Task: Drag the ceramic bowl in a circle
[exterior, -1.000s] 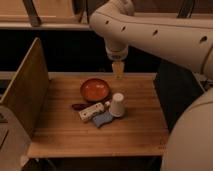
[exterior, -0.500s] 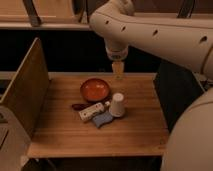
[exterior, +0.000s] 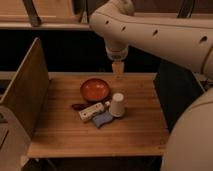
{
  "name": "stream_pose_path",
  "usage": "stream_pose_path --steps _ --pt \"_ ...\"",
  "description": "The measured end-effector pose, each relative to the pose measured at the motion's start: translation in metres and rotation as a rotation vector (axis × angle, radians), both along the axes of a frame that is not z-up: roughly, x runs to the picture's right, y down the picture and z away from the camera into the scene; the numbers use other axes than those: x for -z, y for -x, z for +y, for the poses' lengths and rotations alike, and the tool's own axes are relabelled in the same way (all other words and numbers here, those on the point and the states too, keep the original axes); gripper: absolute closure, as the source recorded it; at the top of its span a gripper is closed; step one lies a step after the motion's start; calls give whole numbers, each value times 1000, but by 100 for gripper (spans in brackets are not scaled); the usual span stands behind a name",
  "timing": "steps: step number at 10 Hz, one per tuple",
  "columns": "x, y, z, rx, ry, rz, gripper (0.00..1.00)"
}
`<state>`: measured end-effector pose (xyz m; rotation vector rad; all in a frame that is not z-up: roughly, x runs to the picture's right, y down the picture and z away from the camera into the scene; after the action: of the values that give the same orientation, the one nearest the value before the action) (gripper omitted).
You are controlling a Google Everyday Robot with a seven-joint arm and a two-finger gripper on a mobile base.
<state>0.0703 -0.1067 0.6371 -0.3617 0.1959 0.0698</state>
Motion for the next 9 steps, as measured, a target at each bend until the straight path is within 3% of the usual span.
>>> stream_pose_path --steps 5,7,8,9 --pt "0 0 0 0 0 0 20" --pt "2 -3 -4 -6 -17 4 20" --pt "7 -7 -14 -31 -63 3 20" --pt "14 -15 -32 -95 -145 -6 20"
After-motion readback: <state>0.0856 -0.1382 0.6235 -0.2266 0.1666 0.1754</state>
